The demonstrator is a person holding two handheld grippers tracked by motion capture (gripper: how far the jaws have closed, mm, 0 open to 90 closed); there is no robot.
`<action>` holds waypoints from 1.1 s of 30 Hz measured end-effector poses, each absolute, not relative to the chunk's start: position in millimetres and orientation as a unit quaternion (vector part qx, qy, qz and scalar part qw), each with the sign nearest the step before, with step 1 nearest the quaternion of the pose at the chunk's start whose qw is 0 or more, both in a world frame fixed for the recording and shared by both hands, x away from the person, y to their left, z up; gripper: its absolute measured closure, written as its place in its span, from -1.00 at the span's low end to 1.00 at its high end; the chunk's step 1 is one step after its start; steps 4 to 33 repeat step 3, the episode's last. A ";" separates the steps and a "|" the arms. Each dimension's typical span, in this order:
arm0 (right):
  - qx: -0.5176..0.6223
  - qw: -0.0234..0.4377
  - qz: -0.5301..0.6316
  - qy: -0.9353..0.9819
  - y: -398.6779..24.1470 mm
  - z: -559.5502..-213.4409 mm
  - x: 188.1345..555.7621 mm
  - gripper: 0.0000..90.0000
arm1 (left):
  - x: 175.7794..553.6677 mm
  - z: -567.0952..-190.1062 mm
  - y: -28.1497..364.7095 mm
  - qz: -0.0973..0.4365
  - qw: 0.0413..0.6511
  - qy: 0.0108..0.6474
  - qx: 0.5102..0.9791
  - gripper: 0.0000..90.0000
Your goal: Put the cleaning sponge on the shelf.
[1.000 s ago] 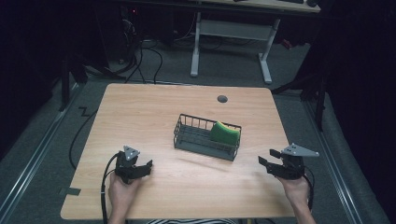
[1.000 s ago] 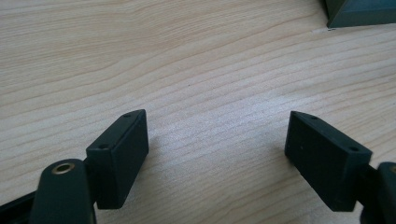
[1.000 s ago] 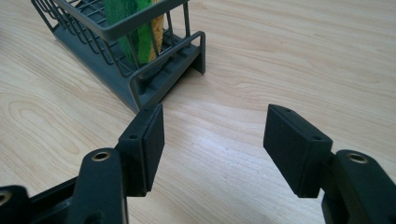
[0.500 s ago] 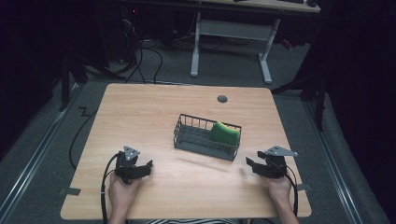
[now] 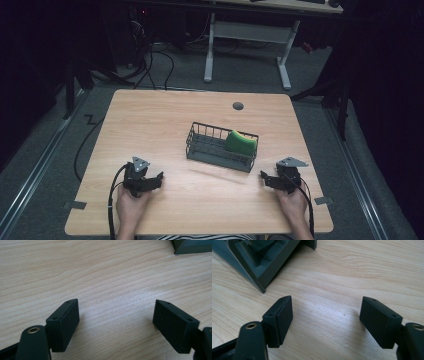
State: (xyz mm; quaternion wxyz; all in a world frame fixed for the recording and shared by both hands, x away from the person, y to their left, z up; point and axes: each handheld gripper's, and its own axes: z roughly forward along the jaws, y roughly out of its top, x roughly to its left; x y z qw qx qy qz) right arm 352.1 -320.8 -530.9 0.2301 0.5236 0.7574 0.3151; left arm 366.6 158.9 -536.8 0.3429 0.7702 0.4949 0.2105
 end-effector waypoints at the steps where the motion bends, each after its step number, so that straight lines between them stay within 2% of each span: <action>1: 0.524 0.230 0.315 0.757 -320.9 -530.9 352.1 -0.43 | 366.5 -536.8 158.9 0.211 0.343 0.495 0.770 -0.52; 33: 0.524 0.230 0.315 0.757 -320.8 -530.9 352.0 -0.43 | 366.4 -536.7 159.1 0.211 0.343 0.496 0.769 -0.51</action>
